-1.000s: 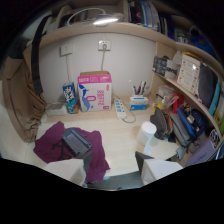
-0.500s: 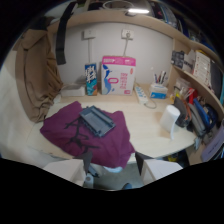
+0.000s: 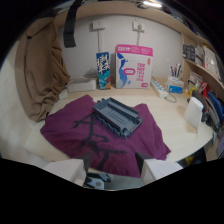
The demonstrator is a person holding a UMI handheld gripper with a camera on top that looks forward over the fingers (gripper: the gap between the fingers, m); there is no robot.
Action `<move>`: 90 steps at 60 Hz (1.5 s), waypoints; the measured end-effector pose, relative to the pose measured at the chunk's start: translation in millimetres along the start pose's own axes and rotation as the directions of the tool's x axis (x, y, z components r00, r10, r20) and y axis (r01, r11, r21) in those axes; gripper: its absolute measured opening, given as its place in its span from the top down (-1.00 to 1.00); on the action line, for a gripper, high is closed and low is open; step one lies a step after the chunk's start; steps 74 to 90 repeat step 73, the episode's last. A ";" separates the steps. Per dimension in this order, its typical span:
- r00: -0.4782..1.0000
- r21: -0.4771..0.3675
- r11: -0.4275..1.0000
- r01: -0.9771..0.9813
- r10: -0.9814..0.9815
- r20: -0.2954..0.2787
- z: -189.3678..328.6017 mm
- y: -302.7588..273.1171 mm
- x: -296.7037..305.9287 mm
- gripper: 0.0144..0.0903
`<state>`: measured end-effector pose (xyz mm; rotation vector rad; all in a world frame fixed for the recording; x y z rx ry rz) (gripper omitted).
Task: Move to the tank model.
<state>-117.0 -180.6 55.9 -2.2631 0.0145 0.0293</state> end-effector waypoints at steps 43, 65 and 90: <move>0.999 0.020 1.000 -0.001 0.002 -0.038 98.1 -48.7 0.5 -0.91; 0.999 0.020 1.000 -0.003 0.004 -0.047 97.2 -50.0 5.2 -0.91; 0.999 0.017 1.000 -0.006 0.006 -0.045 96.2 -49.2 4.7 -0.91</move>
